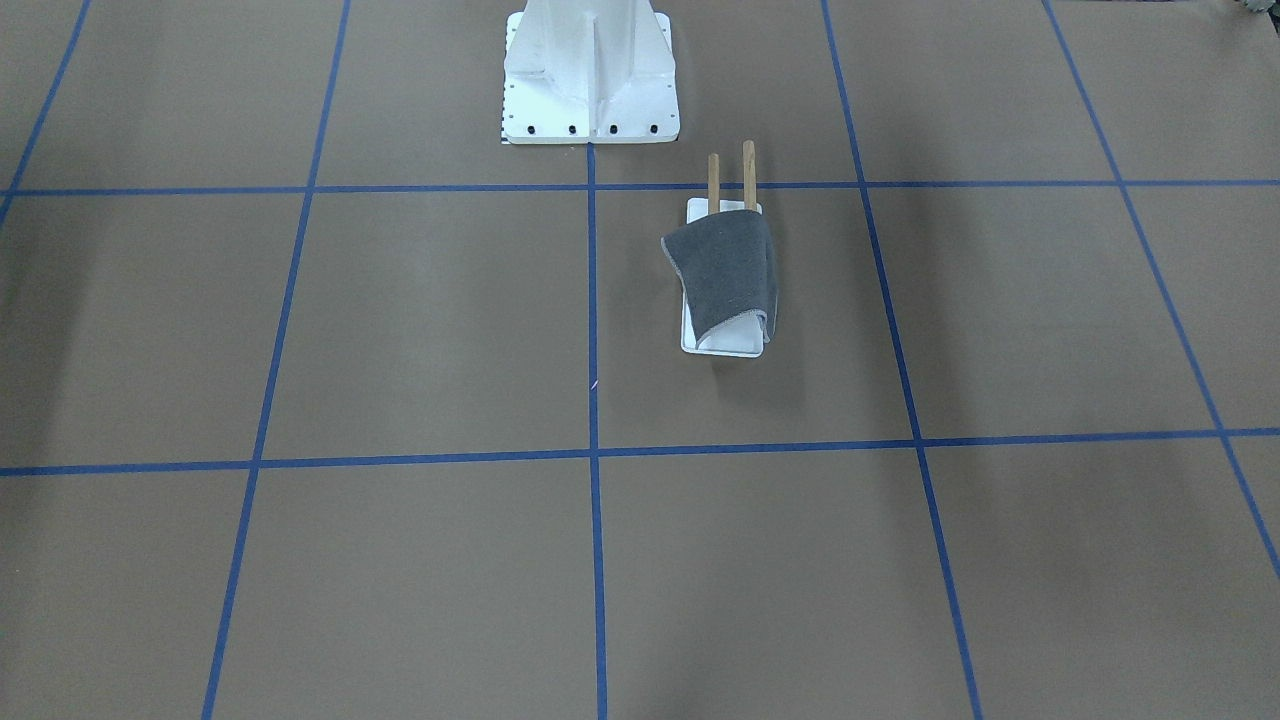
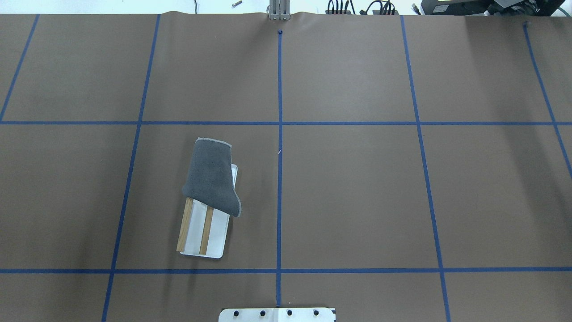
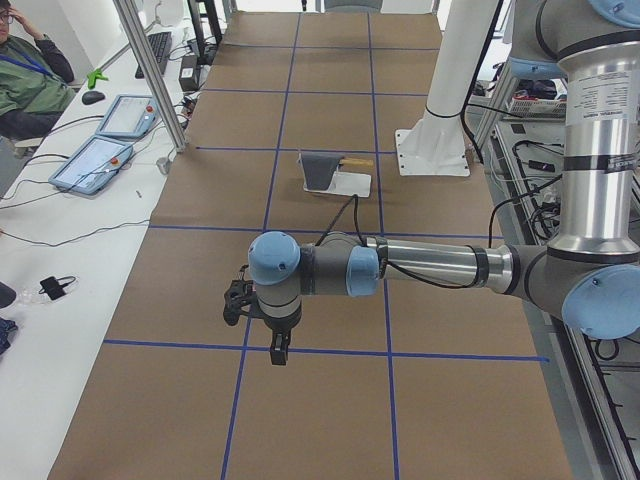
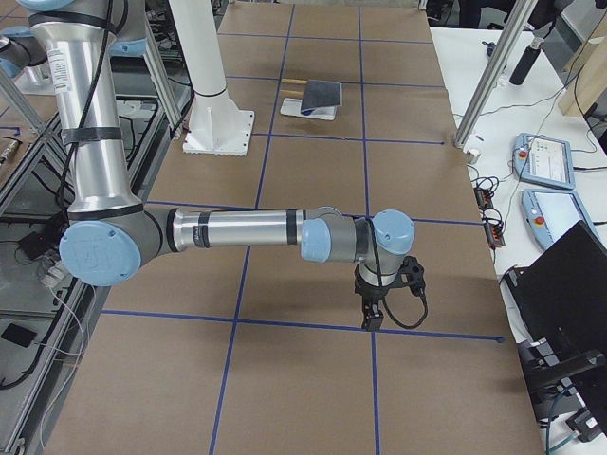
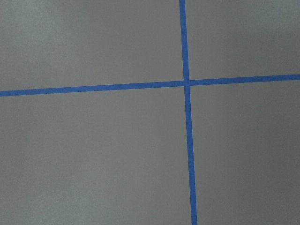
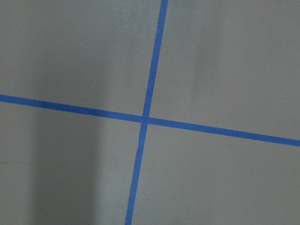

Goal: Hang towel on rack

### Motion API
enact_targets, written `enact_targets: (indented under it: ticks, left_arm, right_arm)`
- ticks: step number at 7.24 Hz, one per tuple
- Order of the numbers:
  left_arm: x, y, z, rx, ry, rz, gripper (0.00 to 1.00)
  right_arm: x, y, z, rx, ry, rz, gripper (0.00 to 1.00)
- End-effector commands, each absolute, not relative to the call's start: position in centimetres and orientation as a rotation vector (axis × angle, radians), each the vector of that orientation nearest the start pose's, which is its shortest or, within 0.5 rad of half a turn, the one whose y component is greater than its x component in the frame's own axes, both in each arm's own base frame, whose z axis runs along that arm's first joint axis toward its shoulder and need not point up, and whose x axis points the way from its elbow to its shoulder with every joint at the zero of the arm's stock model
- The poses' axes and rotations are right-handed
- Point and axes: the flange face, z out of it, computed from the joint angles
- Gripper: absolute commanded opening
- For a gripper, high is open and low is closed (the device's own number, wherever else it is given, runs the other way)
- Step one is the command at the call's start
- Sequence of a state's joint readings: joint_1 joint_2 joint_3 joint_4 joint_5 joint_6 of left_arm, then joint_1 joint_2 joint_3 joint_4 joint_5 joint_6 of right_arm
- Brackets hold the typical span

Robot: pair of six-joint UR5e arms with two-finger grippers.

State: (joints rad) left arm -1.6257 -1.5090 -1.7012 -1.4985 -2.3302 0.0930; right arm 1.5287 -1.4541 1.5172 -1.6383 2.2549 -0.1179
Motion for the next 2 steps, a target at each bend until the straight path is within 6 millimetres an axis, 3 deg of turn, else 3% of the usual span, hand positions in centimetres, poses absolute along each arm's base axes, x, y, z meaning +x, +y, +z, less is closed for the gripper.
enact_targets:
  ticks: [1, 2]
  left_arm:
    - [-8.60, -46.07, 63.20, 0.051, 0.758, 0.045, 0.98]
    - [-8.53, -46.08, 63.20, 0.051, 0.758, 0.046, 0.98]
  right_arm:
    - [4.81, -53.96, 64.24, 0.013, -0.685, -0.147, 1.00]
    - [4.81, -53.54, 64.63, 0.007, -0.687, -0.145, 1.00]
